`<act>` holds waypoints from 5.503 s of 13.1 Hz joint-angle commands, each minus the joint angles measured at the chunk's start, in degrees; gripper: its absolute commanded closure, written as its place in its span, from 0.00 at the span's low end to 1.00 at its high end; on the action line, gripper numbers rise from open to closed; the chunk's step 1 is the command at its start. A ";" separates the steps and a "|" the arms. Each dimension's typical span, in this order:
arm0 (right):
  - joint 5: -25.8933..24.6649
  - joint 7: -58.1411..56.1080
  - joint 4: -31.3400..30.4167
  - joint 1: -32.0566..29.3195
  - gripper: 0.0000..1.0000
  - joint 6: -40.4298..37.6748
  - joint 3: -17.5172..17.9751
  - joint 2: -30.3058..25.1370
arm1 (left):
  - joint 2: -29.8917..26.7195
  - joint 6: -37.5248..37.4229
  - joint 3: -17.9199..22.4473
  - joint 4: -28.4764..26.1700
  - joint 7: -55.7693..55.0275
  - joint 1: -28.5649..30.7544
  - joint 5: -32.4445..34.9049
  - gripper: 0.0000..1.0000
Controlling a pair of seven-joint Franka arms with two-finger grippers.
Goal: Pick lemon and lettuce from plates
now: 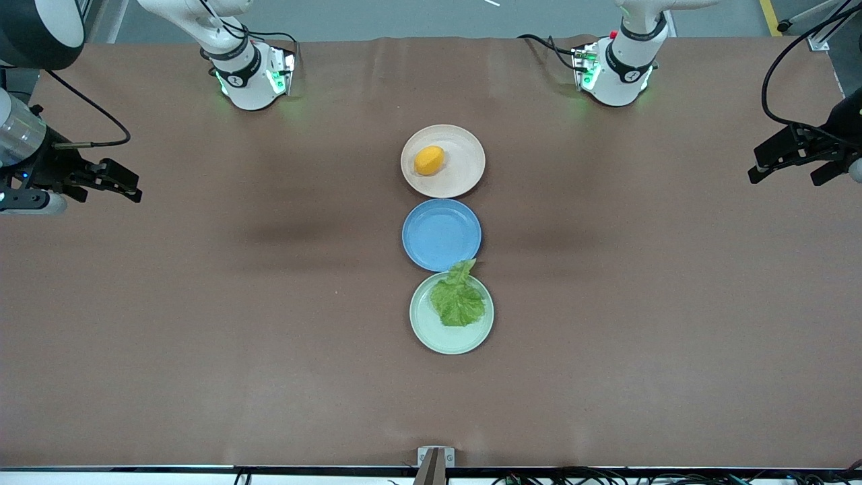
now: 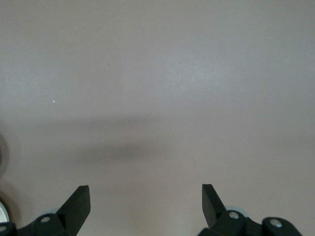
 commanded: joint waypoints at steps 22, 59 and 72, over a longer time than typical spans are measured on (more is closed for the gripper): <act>5.13 30.68 -1.74 12.54 0.00 -2.10 0.86 5.19 | 37.87 44.41 -5.85 0.49 -66.38 -27.91 -0.03 0.00; 1.26 97.49 -17.67 57.24 1.00 40.04 -0.37 23.48 | 37.38 53.06 -5.94 0.23 -81.37 -28.97 3.23 1.00; 1.35 10.58 -19.07 11.80 1.00 36.82 -0.28 17.12 | 15.65 55.84 -13.66 -31.73 -52.66 -3.43 2.61 1.00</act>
